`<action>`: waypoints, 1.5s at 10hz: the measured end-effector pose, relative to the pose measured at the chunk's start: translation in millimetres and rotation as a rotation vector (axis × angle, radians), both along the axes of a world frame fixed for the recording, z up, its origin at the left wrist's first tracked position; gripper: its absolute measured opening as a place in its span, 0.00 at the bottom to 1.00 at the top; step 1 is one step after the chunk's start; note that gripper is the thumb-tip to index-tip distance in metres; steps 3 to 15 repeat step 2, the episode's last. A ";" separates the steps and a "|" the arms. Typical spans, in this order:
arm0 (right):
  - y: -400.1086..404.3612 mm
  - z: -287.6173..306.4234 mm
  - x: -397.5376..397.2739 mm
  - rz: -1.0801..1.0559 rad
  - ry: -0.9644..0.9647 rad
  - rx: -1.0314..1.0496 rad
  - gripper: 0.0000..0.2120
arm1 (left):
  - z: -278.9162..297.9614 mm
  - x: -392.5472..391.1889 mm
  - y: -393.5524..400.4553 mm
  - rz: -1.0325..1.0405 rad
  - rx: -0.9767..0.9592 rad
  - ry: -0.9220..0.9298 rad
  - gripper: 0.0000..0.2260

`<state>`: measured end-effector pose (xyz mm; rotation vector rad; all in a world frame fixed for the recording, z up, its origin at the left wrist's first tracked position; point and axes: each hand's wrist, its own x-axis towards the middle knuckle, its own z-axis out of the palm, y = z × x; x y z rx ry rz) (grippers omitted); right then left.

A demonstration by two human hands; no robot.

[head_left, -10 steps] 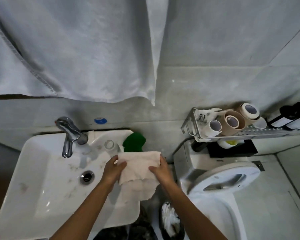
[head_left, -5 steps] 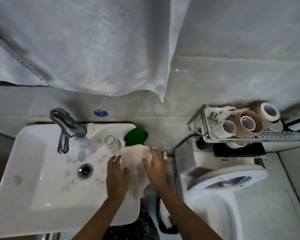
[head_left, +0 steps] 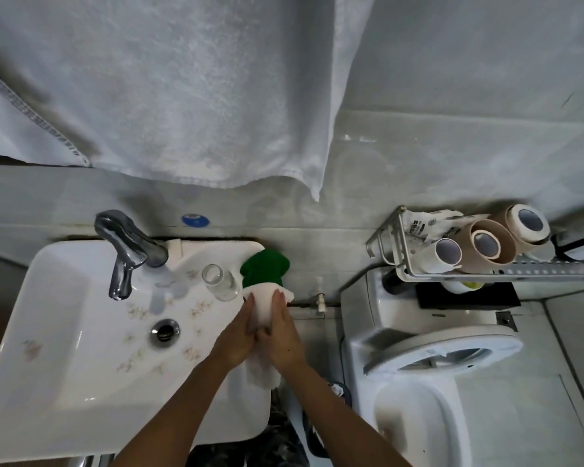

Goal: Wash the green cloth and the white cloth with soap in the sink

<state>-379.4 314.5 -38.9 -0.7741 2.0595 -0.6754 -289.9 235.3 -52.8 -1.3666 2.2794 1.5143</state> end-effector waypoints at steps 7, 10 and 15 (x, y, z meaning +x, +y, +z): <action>8.5 7.7 -4.8 0.020 0.139 -0.004 0.34 | -0.3 34.0 -7.4 -0.100 -0.140 -0.036 0.28; 8.5 7.7 -4.8 0.020 0.139 -0.004 0.34 | -0.3 34.0 -7.4 -0.100 -0.140 -0.036 0.28; 8.5 7.7 -4.8 0.020 0.139 -0.004 0.34 | -0.3 34.0 -7.4 -0.100 -0.140 -0.036 0.28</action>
